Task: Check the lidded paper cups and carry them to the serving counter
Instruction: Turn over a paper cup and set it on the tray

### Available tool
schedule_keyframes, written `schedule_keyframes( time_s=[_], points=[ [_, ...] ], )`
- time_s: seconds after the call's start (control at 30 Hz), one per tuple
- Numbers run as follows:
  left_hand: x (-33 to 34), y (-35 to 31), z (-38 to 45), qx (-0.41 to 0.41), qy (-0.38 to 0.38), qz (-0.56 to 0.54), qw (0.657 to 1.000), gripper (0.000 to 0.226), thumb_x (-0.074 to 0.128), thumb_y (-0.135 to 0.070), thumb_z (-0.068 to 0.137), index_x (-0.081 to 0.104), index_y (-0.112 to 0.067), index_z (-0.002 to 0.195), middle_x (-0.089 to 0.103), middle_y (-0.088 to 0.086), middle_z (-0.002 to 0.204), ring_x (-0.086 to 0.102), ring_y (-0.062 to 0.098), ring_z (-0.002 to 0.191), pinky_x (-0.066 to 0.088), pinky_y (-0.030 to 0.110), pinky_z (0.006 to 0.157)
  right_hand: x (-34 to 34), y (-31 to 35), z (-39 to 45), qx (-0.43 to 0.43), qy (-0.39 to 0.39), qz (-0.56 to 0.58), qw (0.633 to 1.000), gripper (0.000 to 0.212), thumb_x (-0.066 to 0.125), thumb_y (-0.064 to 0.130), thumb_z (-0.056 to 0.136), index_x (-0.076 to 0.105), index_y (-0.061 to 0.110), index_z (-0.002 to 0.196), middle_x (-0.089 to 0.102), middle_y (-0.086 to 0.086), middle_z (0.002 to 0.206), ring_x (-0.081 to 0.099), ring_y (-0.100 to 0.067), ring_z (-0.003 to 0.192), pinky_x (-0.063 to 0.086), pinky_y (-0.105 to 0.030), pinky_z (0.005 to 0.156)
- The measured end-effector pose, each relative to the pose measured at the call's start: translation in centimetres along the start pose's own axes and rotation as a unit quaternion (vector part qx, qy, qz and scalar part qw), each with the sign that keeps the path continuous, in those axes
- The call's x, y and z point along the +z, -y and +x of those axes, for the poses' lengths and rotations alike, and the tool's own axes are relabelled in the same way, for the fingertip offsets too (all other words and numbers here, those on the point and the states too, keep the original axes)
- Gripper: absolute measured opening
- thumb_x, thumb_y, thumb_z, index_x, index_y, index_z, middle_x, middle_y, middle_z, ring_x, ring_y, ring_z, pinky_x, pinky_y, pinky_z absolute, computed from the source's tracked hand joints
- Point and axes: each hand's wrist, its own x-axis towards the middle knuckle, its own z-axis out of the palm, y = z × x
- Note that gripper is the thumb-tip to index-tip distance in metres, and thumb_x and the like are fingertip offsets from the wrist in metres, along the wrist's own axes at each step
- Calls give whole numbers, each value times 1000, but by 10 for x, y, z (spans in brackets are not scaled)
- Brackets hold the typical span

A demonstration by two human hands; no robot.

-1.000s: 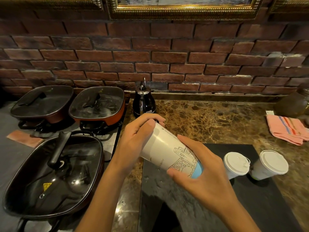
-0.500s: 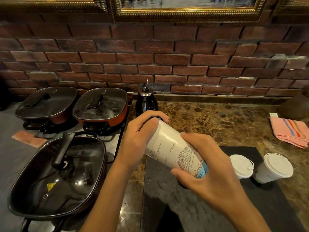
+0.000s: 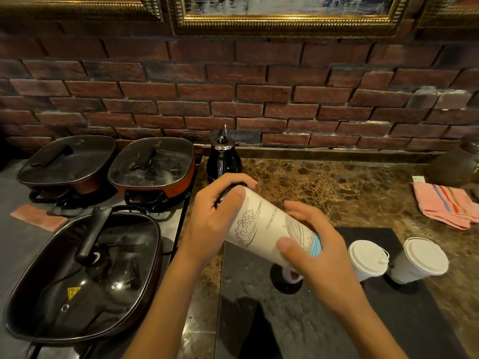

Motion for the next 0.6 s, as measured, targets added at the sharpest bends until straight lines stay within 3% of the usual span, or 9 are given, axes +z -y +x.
schedule_keyframes(
  time_s=[0.07,0.17,0.3,0.43,0.5,0.6],
  points=[
    [1,2,1,-26,-24,-16,999,40,51,-48,88,69,-17,107,71,2,97,72,24,84,54,37,62,-1,-2,4,-129,-14,-153,980,57,72,53,74,57,38,126,55,12,122,56,-4,115,51,-15,85],
    [4,5,3,-59,-47,-33,997,31,51,-43,90,71,-22,102,72,8,101,71,35,91,54,46,67,-3,-8,10,-220,-14,-249,943,58,72,48,81,56,25,132,56,6,124,55,-4,115,52,-18,84],
    [7,2,1,-40,-40,-12,998,39,51,-51,87,69,-23,107,70,4,101,71,27,87,55,48,65,-4,-7,8,-154,-21,-154,976,48,72,49,77,62,38,122,65,16,117,62,-3,109,51,-13,81],
    [9,-1,-4,9,-28,42,999,44,49,-53,87,66,-23,114,66,-6,107,68,19,94,54,29,65,-6,-6,10,-19,10,61,998,38,70,50,70,73,42,107,75,14,107,70,-6,98,56,-21,74],
    [11,0,-5,12,-32,49,998,45,48,-53,87,66,-22,114,66,-6,107,67,20,95,53,30,66,-4,-6,12,0,14,74,997,37,68,52,70,75,38,103,75,10,104,71,-7,92,56,-22,71],
    [13,3,-5,-34,-63,16,997,36,51,-48,86,68,-24,106,68,-6,101,69,20,91,55,38,61,2,-5,10,-16,-39,26,999,36,64,55,71,70,37,102,72,18,102,68,-1,94,56,-19,68]
  ],
)
